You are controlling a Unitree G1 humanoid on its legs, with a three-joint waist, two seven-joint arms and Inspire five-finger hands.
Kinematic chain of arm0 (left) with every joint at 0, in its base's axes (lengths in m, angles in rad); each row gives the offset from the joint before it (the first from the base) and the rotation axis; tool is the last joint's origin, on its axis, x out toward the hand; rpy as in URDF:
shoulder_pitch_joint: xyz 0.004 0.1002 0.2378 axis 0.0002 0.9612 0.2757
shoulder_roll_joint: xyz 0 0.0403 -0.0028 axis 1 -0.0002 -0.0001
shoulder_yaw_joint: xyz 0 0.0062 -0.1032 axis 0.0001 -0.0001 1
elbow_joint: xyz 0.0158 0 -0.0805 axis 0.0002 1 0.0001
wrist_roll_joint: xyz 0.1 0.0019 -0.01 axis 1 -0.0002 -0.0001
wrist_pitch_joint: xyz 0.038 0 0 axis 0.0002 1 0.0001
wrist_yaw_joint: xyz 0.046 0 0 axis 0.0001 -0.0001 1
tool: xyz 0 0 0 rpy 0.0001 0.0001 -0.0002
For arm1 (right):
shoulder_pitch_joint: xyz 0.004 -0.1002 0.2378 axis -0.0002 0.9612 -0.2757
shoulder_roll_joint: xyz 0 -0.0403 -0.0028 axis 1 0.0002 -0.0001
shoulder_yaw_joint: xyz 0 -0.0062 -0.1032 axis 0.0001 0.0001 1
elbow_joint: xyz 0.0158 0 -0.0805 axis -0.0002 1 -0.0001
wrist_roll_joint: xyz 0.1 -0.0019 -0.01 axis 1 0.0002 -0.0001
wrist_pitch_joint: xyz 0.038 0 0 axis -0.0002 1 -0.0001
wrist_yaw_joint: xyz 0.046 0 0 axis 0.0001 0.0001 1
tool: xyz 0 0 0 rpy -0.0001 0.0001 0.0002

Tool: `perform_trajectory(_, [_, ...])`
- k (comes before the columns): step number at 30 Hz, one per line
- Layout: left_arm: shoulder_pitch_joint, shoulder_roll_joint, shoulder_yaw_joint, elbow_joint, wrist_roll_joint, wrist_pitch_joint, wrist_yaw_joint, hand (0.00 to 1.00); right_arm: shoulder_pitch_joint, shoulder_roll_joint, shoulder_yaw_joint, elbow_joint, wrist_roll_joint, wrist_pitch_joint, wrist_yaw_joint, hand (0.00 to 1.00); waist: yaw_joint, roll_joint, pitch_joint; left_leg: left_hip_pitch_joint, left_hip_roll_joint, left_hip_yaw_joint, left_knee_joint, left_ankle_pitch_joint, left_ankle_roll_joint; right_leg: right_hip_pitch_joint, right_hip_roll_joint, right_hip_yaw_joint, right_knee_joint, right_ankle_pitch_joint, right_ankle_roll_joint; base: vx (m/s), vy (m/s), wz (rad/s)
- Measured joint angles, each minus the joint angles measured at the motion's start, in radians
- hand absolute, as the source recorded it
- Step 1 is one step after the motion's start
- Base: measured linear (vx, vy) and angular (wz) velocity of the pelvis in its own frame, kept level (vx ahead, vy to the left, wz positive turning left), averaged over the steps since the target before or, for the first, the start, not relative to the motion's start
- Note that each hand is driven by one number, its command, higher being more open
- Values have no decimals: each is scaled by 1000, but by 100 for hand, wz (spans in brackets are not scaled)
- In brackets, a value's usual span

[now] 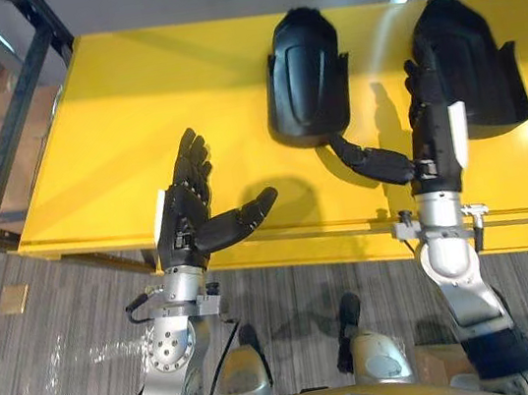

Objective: Walk over and take three plastic housings, then place them on the shelf

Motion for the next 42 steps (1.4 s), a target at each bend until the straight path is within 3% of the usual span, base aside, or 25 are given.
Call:
perform_trajectory(6, [-35, -25, 7, -53, 0, -49, 49, 100, 87, 27, -52, -48, 112, -8, 115, 100, -26, -9, -87, 88, 2, 83, -50, -1, -6, 23, 15, 71, -24, 8, 8, 34, 13, -36])
perform_trajectory(12, [-83, -27, -14, -85, 0, -108, 68, 100, 210, 58, -112, -158, 126, 8, 100, 100, -66, -14, -141, 144, 16, 180, -49, -27, -17, 17, 41, 165, -29, 13, 14, -12, 11, -47])
perform_trajectory(15, [-93, -34, -62, -90, -1, -110, 66, 100, 274, 85, -160, -162, 147, 9, 71, 100, -95, -15, -157, 168, 18, 266, -47, -44, -23, -13, 59, 247, -33, 30, 12, -22, 7, -80])
perform_trajectory(19, [-96, -33, -141, -69, 1, -109, 73, 100, 383, 111, -254, -159, 162, 39, 13, 100, -169, -4, -162, 191, 20, 375, -31, -75, -28, -44, 82, 347, -50, 57, 16, -34, 7, -79])
perform_trajectory(24, [-139, -16, -141, -24, 32, -107, 148, 100, 494, 116, -349, -149, 269, 32, -14, 100, -228, 12, -167, 200, 25, 422, -24, -92, -32, -66, 96, 396, -50, 62, 18, -50, -23, -36])
perform_trajectory(27, [-141, -12, -114, -24, 31, -105, 176, 100, 489, 115, -341, -149, 272, 23, -14, 100, -229, 15, -165, 166, 27, 412, 15, -104, -25, -87, 99, 404, -50, 68, 17, -90, -45, -5])
perform_trajectory(28, [-141, -12, -96, -24, 31, -103, 192, 100, 470, 113, -330, -149, 272, 23, -13, 100, -216, 16, -163, 136, 25, 365, 52, -116, -5, -102, 101, 417, -50, 72, 12, -95, -46, -29])
perform_trajectory(29, [-134, -12, -62, -27, 31, -103, 207, 100, 429, 106, -308, -149, 271, 23, -14, 100, -185, 16, -153, 102, 21, 262, 101, -131, 22, -121, 110, 451, -51, 82, 2, -100, -47, -51])
perform_trajectory(32, [-101, -13, 26, -33, 31, -103, 247, 100, 305, 57, -253, -131, 264, 23, -14, 100, -140, 30, -121, 44, 8, 62, 201, -212, 91, -149, 145, 528, -51, 80, -3, -157, -6, -85])
perform_trajectory(33, [-73, -13, 58, -51, 30, -106, 260, 100, 250, 27, -231, -112, 265, 23, -13, 100, -118, 55, -115, 26, -9, -29, 209, -273, 101, -174, 172, 559, -51, 74, -11, -190, 83, -103])
perform_trajectory(34, [-67, -17, 78, -55, 31, -110, 268, 100, 193, 11, -222, -96, 265, 23, -14, 100, -95, 82, -97, 20, -14, -47, 212, -290, 105, -188, 181, 562, -47, 51, -42, -165, 84, -92])
perform_trajectory(35, [-66, -27, 85, -57, 31, -112, 267, 100, 179, 6, -221, -95, 265, 23, -15, 100, -88, 95, -85, 11, -3, -43, 215, -290, 109, -207, 189, 551, -10, 53, -43, -112, 55, -36])
perform_trajectory(36, [-57, -37, 89, -59, 31, -126, 267, 100, 178, 3, -220, -95, 266, 21, -16, 100, -98, 92, -66, 11, -14, -42, 213, -285, 103, -231, 192, 518, 93, 42, -34, -19, 38, -6])
perform_trajectory(37, [-37, -41, 90, -61, 30, -136, 267, 100, 176, 0, -218, -84, 266, 21, -14, 100, -92, 92, -59, 11, -27, -43, 213, -265, 74, -229, 186, 523, 79, 50, -9, 46, 30, -4])
perform_trajectory(38, [-32, -39, 90, -61, 30, -135, 267, 100, 177, 1, -216, -76, 266, 21, -13, 100, -89, 92, -58, 11, -29, -45, 211, -259, 67, -226, 186, 529, 68, 61, 3, 60, 51, -19])
perform_trajectory(42, [-56, -42, 89, -61, 31, -137, 267, 100, 174, 7, -191, -68, 265, 22, -16, 100, -92, 85, -49, 10, -45, -70, 214, -255, 65, -225, 179, 537, 56, 68, 8, 48, 27, -8])
